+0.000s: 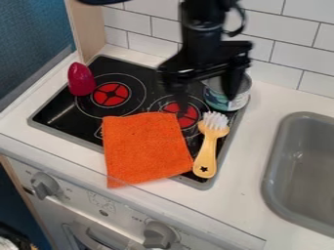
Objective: Move the tin to the top left side of the jiko
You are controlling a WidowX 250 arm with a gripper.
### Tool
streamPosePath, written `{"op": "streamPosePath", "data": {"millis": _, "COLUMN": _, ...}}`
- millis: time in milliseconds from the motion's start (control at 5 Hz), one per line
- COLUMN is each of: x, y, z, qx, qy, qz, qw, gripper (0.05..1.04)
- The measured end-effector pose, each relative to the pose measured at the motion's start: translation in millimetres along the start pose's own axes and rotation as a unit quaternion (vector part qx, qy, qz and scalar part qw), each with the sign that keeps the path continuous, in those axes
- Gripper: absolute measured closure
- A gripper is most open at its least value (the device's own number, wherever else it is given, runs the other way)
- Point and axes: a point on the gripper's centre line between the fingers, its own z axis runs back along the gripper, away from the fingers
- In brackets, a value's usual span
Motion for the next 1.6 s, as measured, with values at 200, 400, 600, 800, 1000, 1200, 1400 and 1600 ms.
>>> {"op": "streamPosePath", "data": {"millis": 200, "x": 4, "y": -30, "z": -9, "qx": 0.001, "qy": -0.022, "qz": 0.09, "qw": 0.9957, "gripper": 0.083}}
{"op": "streamPosePath", "data": {"millis": 400, "x": 8, "y": -52, "z": -15, "qx": -0.012, "qy": -0.047, "qz": 0.158, "qw": 0.9862, "gripper": 0.083}}
{"op": "streamPosePath", "data": {"millis": 600, "x": 13, "y": -69, "z": -27, "qx": -0.024, "qy": -0.044, "qz": 0.211, "qw": 0.9761, "gripper": 0.083}}
{"op": "streamPosePath", "data": {"millis": 800, "x": 18, "y": -76, "z": -41, "qx": -0.015, "qy": -0.05, "qz": 0.236, "qw": 0.9705, "gripper": 0.083}}
{"op": "streamPosePath", "data": {"millis": 1000, "x": 17, "y": -87, "z": -48, "qx": -0.027, "qy": -0.021, "qz": 0.244, "qw": 0.9693, "gripper": 0.083}}
{"op": "streamPosePath", "data": {"millis": 1200, "x": 26, "y": -91, "z": -59, "qx": -0.017, "qy": -0.007, "qz": 0.253, "qw": 0.9673, "gripper": 0.083}}
{"op": "streamPosePath", "data": {"millis": 1400, "x": 29, "y": -91, "z": -67, "qx": -0.009, "qy": 0.001, "qz": 0.265, "qw": 0.9641, "gripper": 0.083}}
{"op": "streamPosePath", "data": {"millis": 1600, "x": 41, "y": -78, "z": -71, "qx": 0.001, "qy": -0.002, "qz": 0.298, "qw": 0.9546, "gripper": 0.083}}
